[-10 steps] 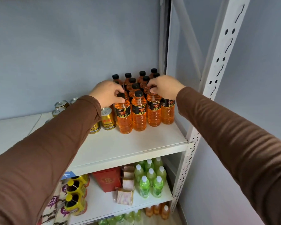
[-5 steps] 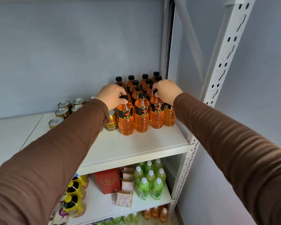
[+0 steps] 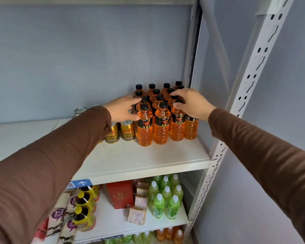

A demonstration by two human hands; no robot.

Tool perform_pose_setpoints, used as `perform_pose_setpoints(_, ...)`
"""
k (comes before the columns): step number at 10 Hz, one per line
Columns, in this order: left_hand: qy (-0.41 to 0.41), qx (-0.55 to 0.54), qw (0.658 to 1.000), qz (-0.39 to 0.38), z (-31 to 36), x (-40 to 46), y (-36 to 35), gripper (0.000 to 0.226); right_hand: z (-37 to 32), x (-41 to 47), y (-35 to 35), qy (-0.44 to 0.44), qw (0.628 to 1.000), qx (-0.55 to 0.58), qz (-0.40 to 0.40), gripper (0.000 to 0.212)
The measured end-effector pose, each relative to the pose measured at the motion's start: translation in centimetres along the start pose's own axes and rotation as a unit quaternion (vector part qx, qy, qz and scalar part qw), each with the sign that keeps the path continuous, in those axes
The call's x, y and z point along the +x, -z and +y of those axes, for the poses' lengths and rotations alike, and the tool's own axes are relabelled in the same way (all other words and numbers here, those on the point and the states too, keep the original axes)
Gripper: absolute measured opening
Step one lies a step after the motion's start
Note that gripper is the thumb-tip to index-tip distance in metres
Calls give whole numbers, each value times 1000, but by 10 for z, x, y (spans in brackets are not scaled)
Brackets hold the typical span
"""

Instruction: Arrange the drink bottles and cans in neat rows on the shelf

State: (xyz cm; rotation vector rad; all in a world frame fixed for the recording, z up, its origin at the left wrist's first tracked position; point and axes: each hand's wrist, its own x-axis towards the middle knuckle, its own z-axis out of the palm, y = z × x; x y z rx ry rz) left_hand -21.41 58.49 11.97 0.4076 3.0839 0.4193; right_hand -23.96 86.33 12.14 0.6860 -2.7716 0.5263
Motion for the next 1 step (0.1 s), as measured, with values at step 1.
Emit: perform_pose_setpoints(1, -28, 31, 999, 14, -12, -19, 8, 80, -11, -12, 1, 0, 999, 36, -16, 54)
